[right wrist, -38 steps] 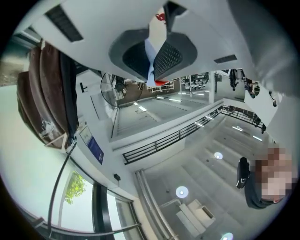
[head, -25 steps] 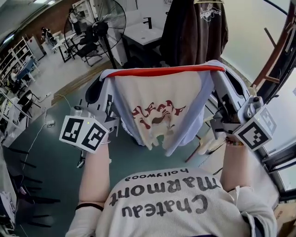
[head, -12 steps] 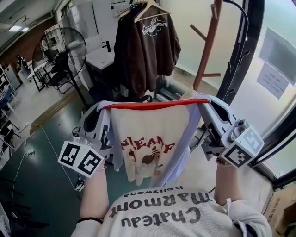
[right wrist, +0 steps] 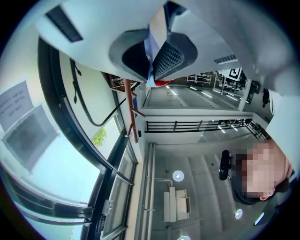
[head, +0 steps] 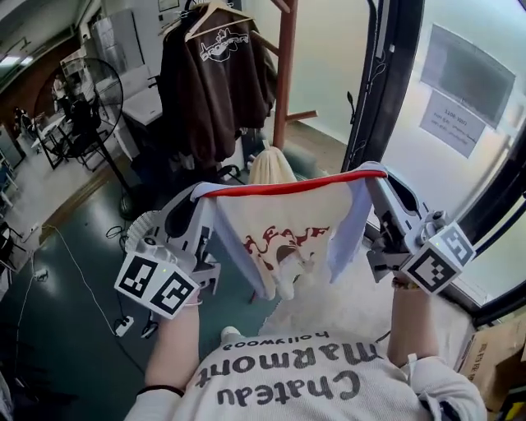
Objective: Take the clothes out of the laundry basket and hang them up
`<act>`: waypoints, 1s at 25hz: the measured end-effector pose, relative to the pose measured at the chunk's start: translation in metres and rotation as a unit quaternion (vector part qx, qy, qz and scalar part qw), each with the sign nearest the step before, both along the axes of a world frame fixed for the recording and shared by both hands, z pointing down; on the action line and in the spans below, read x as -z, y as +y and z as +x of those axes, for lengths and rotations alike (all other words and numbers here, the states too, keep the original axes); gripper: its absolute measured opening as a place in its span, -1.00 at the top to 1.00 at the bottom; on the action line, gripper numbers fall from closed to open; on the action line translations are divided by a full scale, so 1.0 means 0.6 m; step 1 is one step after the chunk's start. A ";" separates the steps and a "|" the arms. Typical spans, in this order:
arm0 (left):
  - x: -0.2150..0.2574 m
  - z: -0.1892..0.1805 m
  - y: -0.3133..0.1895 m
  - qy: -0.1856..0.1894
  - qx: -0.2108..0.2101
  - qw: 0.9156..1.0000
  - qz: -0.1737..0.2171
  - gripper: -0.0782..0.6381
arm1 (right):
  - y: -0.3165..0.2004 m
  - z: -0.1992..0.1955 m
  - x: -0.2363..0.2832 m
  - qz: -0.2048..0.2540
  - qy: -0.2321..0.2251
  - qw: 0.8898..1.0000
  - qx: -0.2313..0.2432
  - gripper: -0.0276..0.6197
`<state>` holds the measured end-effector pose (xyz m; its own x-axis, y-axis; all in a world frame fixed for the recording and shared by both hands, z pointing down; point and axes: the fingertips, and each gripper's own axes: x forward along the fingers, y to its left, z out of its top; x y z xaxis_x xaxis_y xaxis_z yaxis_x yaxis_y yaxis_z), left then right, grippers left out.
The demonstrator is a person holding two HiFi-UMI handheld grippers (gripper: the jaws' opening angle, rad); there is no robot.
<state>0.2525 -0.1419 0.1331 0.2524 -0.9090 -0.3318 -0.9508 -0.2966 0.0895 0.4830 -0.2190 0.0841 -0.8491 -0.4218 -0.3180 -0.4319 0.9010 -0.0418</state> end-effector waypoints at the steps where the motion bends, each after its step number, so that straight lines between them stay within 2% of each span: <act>1: 0.001 0.026 -0.009 -0.012 -0.003 1.000 -0.006 0.72 | -0.020 0.026 -0.003 -0.009 -0.009 1.000 -0.011 0.79; 5: -0.007 0.073 -0.051 -0.042 -0.011 0.999 -0.024 0.72 | -0.074 0.074 -0.032 -0.044 -0.048 0.998 -0.027 0.79; 8: -0.024 0.075 -0.080 -0.041 -0.014 0.999 -0.029 0.72 | -0.094 0.080 -0.060 -0.064 -0.043 0.997 -0.026 0.79; 12: -0.023 0.107 -0.143 -0.055 -0.039 0.998 -0.011 0.72 | -0.144 0.121 -0.049 -0.043 -0.028 0.998 -0.043 0.79; 14: -0.009 0.132 -0.176 -0.048 -0.059 0.997 0.010 0.72 | -0.181 0.142 -0.042 -0.027 -0.015 0.998 -0.050 0.79; 16: 0.011 0.144 -0.205 -0.057 -0.069 0.995 0.031 0.72 | -0.221 0.147 -0.038 -0.021 -0.011 0.999 -0.048 0.79; 18: 0.020 0.143 -0.230 -0.066 -0.070 0.995 0.034 0.72 | -0.253 0.141 -0.035 -0.021 -0.011 0.999 -0.039 0.79; 22: 0.036 0.116 -0.281 -0.049 -0.055 0.997 0.037 0.72 | -0.301 0.117 -0.016 -0.002 0.009 1.000 -0.014 0.79; 25: 0.048 0.101 -0.329 -0.047 -0.040 0.997 0.038 0.72 | -0.342 0.105 -0.004 0.011 0.018 1.000 -0.014 0.79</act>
<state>0.3129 -0.3391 0.1045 0.3559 -0.8581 -0.3701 -0.9272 -0.3737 -0.0251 0.5460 -0.4242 0.0867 -0.8481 -0.4391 -0.2966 -0.4583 0.8888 -0.0055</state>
